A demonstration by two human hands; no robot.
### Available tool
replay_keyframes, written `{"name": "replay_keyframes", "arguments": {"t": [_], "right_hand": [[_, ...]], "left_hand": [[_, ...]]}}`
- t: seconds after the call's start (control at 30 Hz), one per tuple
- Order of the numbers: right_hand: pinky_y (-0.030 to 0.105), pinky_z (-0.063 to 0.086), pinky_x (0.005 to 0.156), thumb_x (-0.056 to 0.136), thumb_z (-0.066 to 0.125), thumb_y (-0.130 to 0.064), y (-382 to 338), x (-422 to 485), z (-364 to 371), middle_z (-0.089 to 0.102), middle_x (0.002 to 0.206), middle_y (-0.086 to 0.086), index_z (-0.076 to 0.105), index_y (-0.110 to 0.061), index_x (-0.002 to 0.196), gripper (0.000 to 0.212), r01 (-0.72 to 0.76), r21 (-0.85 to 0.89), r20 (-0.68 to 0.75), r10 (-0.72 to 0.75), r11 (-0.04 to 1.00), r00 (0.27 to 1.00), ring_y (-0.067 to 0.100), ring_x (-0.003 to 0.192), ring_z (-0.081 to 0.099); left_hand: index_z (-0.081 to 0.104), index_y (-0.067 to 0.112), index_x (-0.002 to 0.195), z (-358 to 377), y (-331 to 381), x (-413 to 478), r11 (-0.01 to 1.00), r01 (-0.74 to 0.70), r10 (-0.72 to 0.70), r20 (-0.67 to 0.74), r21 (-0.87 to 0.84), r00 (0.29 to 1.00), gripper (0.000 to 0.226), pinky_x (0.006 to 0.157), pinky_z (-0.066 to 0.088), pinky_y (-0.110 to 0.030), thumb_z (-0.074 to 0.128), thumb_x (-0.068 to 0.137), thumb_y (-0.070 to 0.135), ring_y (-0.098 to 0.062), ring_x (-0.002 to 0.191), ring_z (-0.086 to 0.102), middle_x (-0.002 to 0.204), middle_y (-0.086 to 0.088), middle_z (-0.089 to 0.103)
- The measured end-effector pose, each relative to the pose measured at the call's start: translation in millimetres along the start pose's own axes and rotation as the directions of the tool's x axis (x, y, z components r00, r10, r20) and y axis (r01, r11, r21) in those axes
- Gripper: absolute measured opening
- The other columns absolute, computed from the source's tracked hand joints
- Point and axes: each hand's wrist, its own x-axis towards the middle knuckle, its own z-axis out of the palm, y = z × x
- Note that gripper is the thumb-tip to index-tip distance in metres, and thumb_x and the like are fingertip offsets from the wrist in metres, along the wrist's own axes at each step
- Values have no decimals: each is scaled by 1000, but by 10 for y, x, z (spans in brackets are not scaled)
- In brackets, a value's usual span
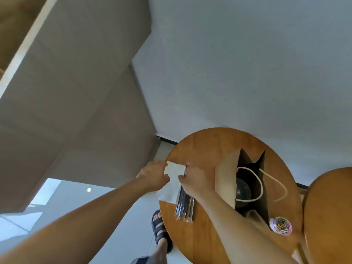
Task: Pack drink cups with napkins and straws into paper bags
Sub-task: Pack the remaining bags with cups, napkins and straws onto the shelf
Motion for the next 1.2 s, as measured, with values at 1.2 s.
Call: {"name": "replay_keyframes", "arguments": {"t": [1.2], "right_hand": [[18,43,49,99,48,-47,679,535,1343,67,79,-11,66,-26,91,29,-222,-165,-200,188,961,962,6,64,62]], "left_hand": [[47,22,142,833,-674,212,970,188,-174,101,-155,980,48,101,42,-31,55,95,32,-17,130,47,147,3,47]]}}
